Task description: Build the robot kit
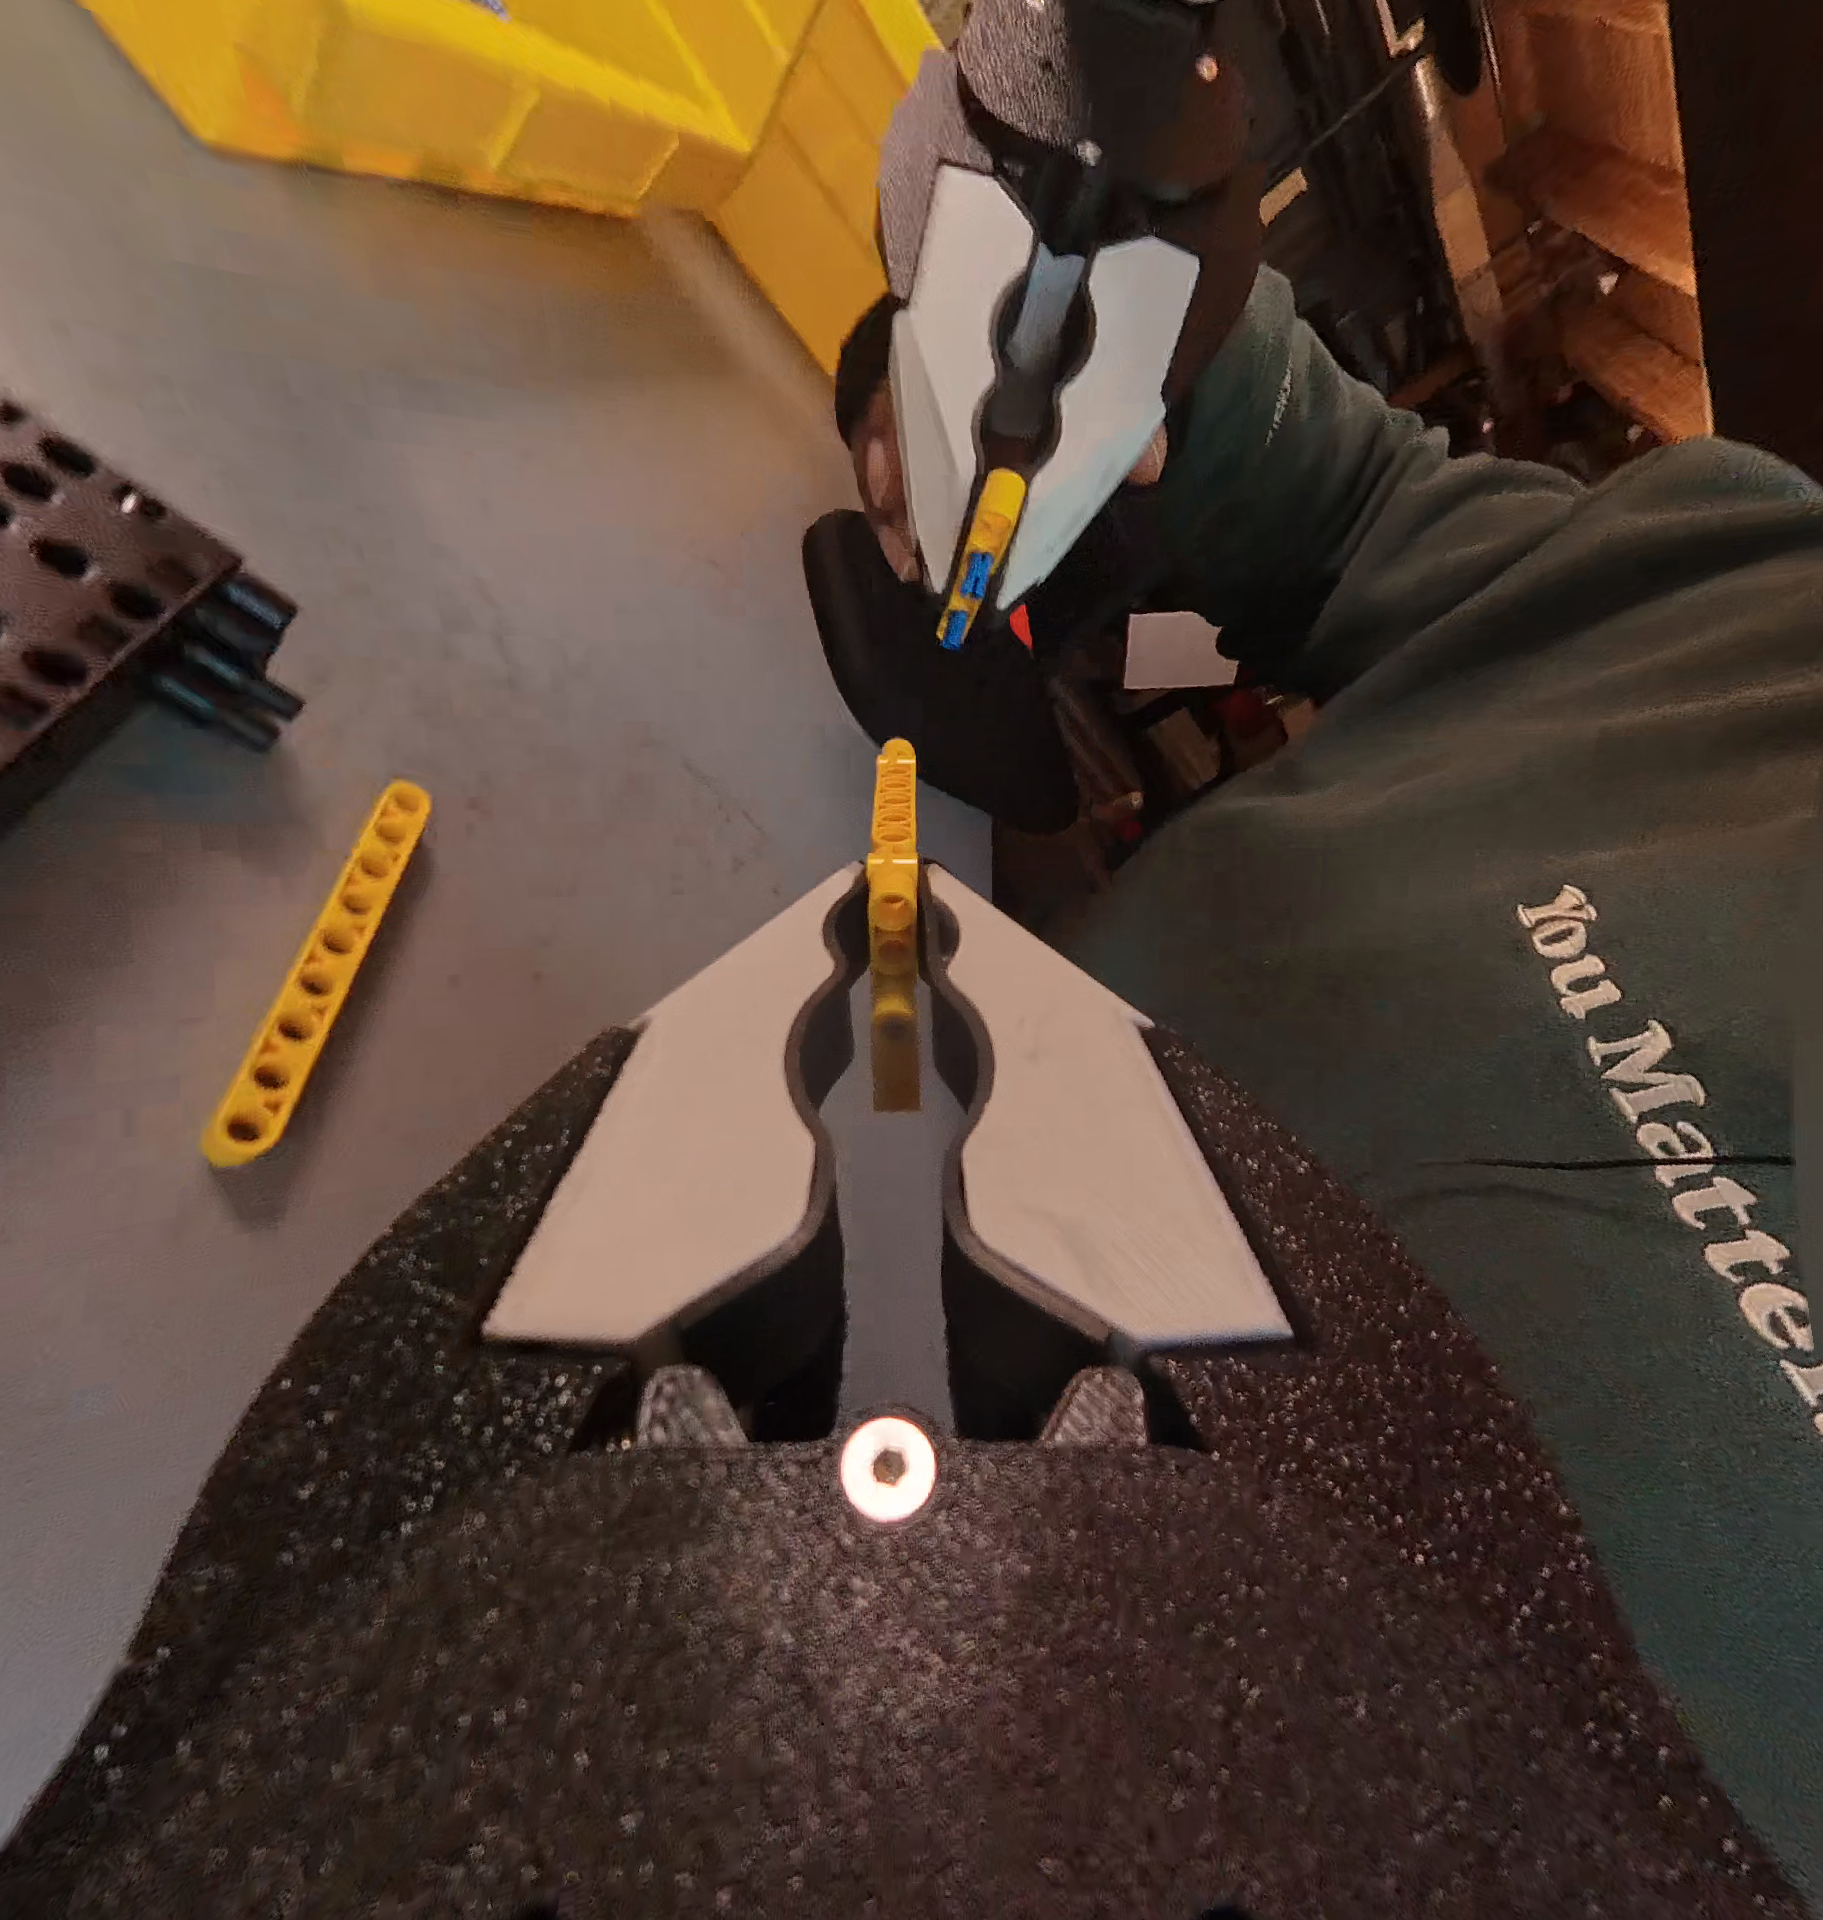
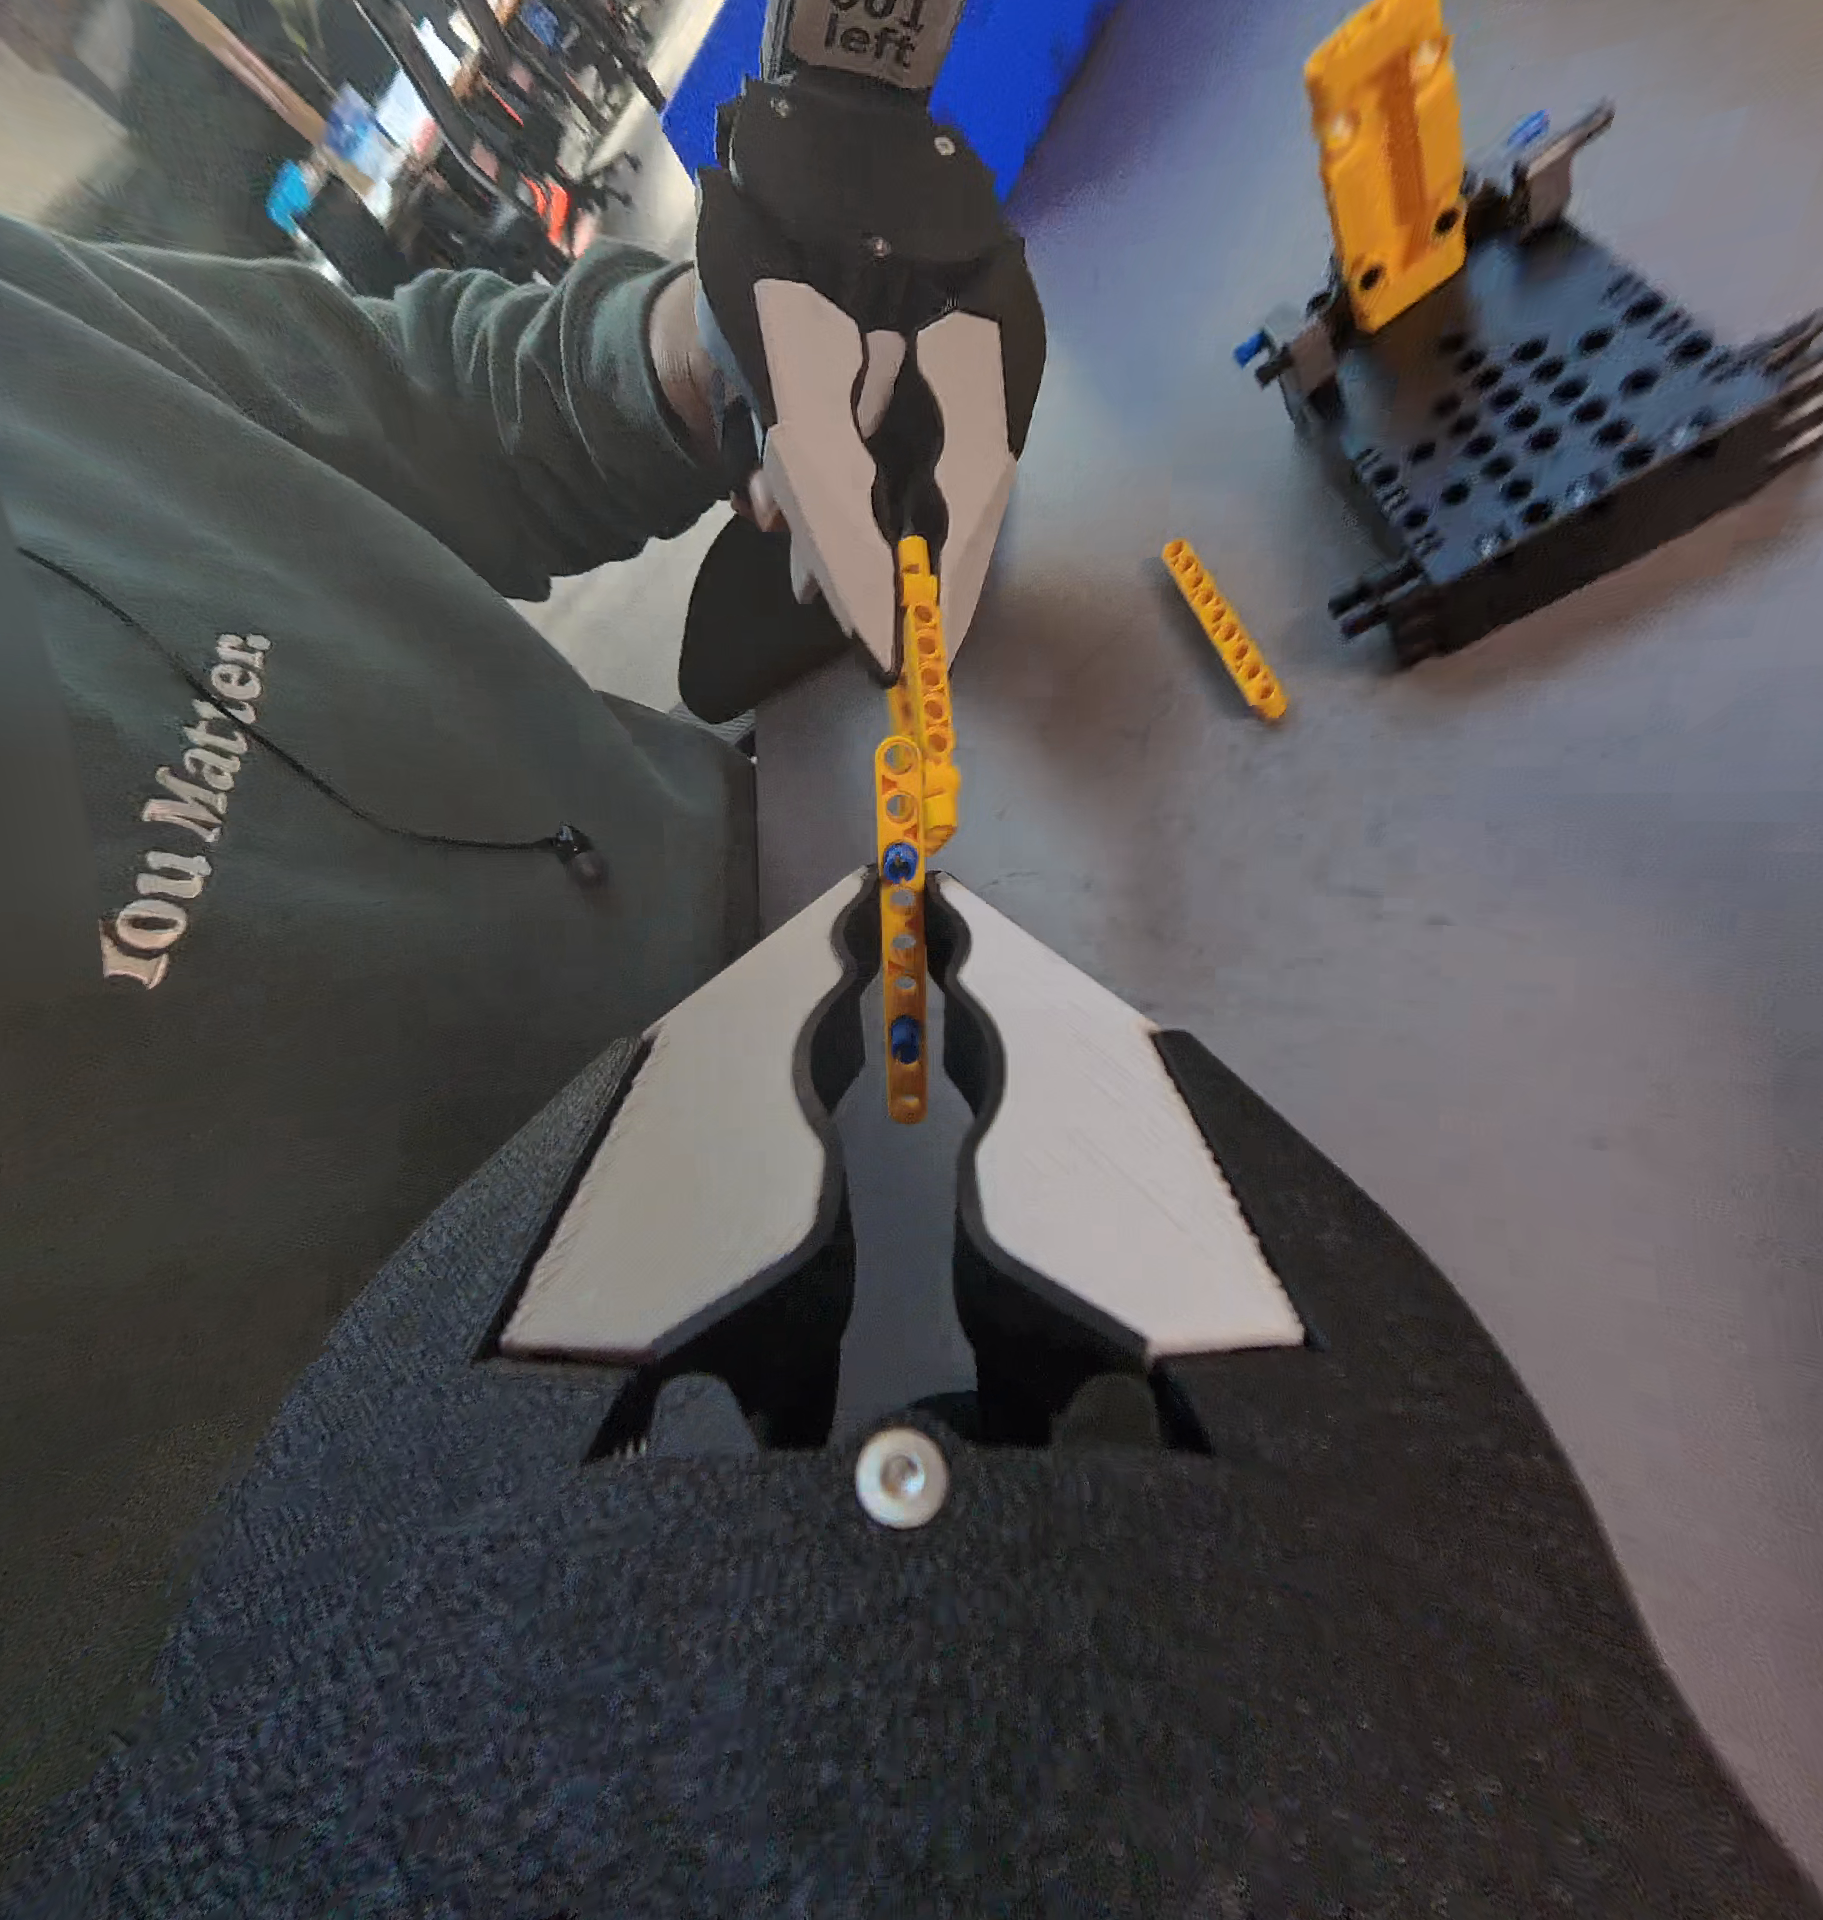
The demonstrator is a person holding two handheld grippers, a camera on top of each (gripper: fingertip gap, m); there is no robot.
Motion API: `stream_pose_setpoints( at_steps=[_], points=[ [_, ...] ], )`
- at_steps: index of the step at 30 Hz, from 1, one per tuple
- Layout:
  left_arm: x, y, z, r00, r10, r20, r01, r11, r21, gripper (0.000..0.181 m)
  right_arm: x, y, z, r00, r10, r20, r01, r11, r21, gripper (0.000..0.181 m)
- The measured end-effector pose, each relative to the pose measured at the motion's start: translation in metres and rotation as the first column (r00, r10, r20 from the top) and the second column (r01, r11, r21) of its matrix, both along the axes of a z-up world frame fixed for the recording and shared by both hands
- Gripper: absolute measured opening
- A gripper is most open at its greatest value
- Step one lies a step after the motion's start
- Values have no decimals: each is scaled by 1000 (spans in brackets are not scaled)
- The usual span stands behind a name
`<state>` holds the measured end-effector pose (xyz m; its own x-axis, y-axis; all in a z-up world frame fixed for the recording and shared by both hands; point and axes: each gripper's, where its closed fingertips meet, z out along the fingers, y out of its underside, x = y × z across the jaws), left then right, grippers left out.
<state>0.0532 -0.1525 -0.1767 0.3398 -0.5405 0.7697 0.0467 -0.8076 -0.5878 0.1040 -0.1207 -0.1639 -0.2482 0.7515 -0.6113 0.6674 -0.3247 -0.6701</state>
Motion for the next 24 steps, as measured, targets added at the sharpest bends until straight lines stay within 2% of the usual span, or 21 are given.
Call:
stream_pose_setpoints(
  at_steps=[4,6,8,14,24],
  points=[
    [15,5,17,991,-23,-132,60,959,278,6,-18,8,27,997,76,-18,-69,967,245,7],
    [21,11,20,970,-2,-245,106,904,414,7,-24,3,32,991,136,15,-134,943,305,7],
    [27,16,20,949,19,-316,143,865,481,7,-26,-3,29,978,202,59,-210,913,349,7],
    [33,24,16,949,-2,-316,164,859,485,6,-24,-2,13,958,234,163,-281,871,404,7],
    [35,23,16,972,-31,-234,134,887,443,6,-25,-4,11,958,233,165,-277,896,347,7]
  ],
)
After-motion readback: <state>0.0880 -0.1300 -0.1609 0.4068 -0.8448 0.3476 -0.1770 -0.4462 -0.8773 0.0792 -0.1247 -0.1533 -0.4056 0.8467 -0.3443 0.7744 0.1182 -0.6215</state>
